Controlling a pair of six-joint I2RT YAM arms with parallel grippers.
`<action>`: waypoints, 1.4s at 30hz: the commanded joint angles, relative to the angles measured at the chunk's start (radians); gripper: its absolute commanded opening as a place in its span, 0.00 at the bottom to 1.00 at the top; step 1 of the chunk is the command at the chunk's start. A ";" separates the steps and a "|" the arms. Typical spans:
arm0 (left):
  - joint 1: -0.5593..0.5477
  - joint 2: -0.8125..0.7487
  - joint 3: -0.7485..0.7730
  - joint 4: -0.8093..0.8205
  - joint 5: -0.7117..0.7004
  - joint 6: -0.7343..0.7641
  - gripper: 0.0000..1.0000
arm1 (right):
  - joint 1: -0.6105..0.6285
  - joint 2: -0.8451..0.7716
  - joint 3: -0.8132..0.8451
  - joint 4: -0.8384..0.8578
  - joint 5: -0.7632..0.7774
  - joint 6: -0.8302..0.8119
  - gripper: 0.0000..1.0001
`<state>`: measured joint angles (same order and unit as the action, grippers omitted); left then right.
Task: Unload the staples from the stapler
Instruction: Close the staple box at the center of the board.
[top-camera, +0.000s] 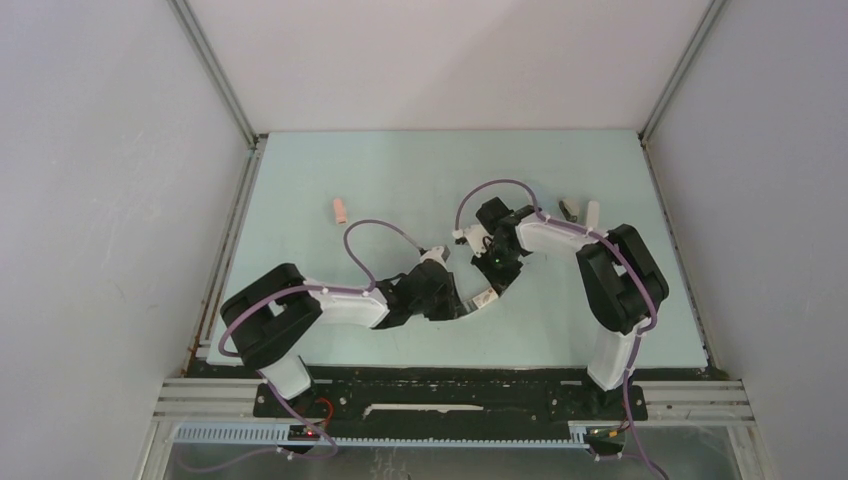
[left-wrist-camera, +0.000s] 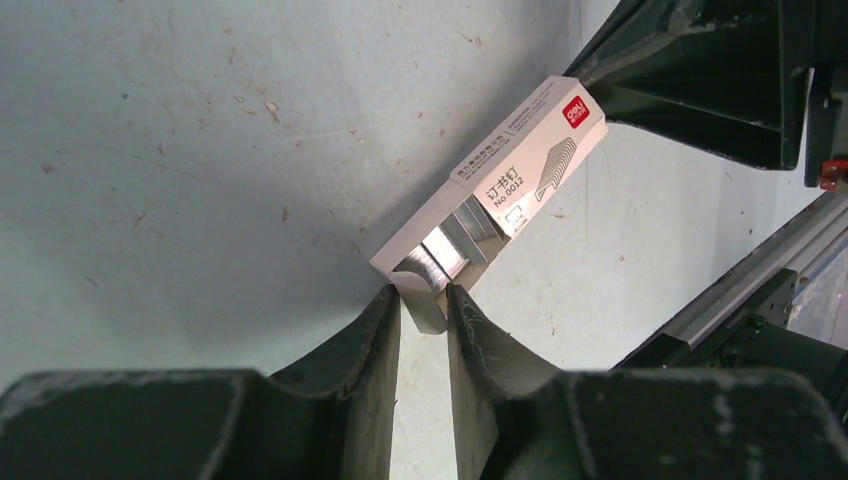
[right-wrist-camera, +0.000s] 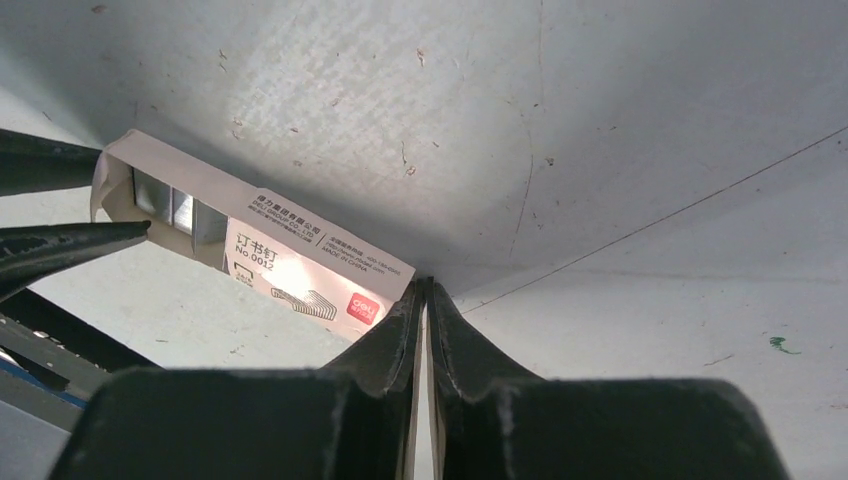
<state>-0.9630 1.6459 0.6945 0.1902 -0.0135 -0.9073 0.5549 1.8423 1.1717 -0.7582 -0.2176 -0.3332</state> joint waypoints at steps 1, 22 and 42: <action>0.029 0.010 0.029 -0.008 -0.013 0.026 0.29 | 0.019 0.045 -0.005 0.057 -0.070 -0.030 0.13; 0.043 -0.104 -0.027 0.025 0.016 0.066 0.49 | -0.091 -0.025 -0.017 0.011 -0.065 -0.009 0.30; 0.061 -0.541 -0.348 0.216 -0.143 0.390 0.56 | -0.151 -0.463 -0.110 0.130 -0.257 -0.228 0.28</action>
<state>-0.9073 1.2224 0.4690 0.2401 -0.1040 -0.6685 0.4068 1.5799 1.1000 -0.7322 -0.3233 -0.4297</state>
